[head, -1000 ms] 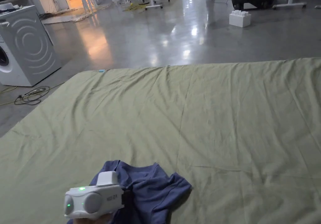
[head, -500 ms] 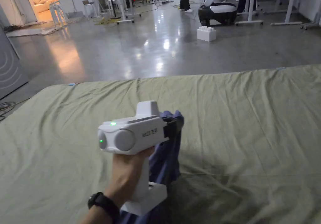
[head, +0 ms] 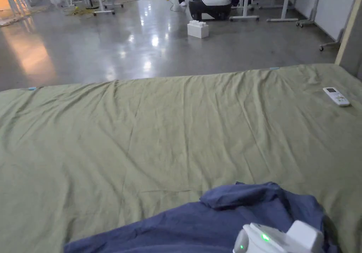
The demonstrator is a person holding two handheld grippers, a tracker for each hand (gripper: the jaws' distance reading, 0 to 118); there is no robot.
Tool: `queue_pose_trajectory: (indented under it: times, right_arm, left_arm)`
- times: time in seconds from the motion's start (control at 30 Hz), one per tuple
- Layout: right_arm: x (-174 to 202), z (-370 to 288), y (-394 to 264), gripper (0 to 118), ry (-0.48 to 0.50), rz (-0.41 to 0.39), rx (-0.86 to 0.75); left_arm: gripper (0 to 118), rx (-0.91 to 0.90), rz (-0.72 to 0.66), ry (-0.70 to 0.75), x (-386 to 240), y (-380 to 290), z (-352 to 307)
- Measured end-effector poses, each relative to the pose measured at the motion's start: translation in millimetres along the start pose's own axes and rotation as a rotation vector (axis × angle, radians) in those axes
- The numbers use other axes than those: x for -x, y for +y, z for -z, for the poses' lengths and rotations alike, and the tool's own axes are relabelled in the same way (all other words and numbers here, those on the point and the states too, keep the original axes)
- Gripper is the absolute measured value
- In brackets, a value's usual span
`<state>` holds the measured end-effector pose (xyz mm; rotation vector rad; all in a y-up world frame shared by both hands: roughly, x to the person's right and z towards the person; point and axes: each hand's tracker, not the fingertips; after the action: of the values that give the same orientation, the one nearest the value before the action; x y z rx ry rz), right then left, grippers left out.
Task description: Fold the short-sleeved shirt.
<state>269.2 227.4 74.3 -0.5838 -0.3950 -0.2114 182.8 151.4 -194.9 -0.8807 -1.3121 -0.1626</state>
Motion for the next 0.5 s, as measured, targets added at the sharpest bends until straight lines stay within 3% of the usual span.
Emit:
queue_pose_trajectory:
  times: [0.17,0.2,0.23,0.3,0.33,0.4,0.5]
  right_arm:
    - [9,0,3,2,0.015,-0.008,0.004]
    - [11,1,4,2,0.024,-0.010,0.001]
    - [14,2,5,2,0.036,-0.014,-0.002]
    - [21,4,8,2,0.059,-0.026,-0.011]
    - [25,4,11,2,0.076,-0.035,-0.023]
    - [34,5,20,2,0.115,-0.058,-0.049]
    - [52,7,39,2,0.174,-0.103,-0.108]
  left_arm:
    - [4,0.020,0.090,-0.048,-36,-37,8]
    - [10,0.001,0.102,-0.001,-36,-39,4]
    - [24,-0.002,0.094,-0.006,-34,-38,-2]
    - [82,-0.048,0.052,0.018,-29,-37,-24]
    - [91,-0.101,0.042,0.034,-27,-36,-45]
    - [89,-0.206,0.003,0.060,-22,-34,-95]
    - [89,-0.391,-0.022,0.228,-21,-44,-186]
